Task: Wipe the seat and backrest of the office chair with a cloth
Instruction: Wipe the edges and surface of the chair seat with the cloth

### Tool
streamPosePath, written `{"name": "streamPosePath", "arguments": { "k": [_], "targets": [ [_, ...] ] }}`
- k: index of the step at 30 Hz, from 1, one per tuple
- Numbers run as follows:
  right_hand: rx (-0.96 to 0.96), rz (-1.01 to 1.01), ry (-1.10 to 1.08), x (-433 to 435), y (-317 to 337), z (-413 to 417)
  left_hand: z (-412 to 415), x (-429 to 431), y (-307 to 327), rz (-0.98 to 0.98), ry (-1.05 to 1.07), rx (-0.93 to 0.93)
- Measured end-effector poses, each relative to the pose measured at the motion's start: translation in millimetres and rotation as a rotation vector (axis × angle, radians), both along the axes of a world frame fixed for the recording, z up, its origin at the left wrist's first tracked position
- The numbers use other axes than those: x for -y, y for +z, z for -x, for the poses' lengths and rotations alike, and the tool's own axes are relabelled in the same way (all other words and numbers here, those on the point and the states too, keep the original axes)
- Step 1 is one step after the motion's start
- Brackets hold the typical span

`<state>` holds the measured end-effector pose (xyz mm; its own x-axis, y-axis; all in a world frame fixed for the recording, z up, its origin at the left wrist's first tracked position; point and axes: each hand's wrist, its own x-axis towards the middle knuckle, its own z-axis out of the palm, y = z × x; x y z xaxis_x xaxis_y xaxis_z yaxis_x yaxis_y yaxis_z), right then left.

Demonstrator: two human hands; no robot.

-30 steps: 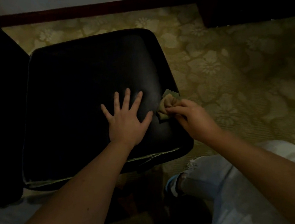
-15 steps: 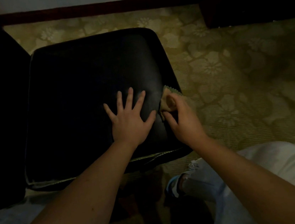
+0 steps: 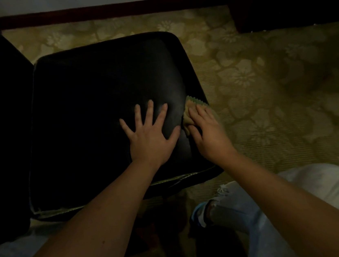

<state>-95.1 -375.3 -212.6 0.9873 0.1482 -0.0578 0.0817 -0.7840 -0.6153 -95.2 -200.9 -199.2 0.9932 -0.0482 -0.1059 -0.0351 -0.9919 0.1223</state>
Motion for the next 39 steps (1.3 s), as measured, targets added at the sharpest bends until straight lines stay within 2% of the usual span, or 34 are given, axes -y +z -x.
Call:
{"name": "streamPosePath", "arguments": {
  "k": [5, 11, 18, 24, 28, 34, 39],
  "targets": [
    [-0.02, -0.02, 0.022, 5.5, 2.0, -20.8, -4.4, 5.2, -0.7, 0.009, 0.03, -0.014],
    [-0.017, -0.028, -0.003, 6.0, 5.0, 18.5, -5.1, 6.4, -0.1, 0.016, 0.038, 0.002],
    [-0.02, -0.036, -0.03, 7.1, 7.4, -14.5, -10.8, 6.3, 6.6, 0.045, 0.028, -0.076],
    [-0.032, -0.033, -0.026, 9.3, 12.3, 2.1, -8.1, -17.9, 14.3, 0.097, -0.166, -0.116],
    [0.011, 0.006, -0.005, 5.0, 9.3, 25.7, -4.4, -34.0, 12.6, 0.022, -0.262, -0.094],
    [-0.021, -0.04, -0.016, 9.2, 8.7, -3.0, -0.7, -34.3, 12.7, -0.032, -0.278, -0.091],
    [-0.047, -0.03, -0.033, 10.0, 11.9, -17.6, 10.9, -47.5, 10.8, 0.015, -0.229, -0.126]
  ]
}}
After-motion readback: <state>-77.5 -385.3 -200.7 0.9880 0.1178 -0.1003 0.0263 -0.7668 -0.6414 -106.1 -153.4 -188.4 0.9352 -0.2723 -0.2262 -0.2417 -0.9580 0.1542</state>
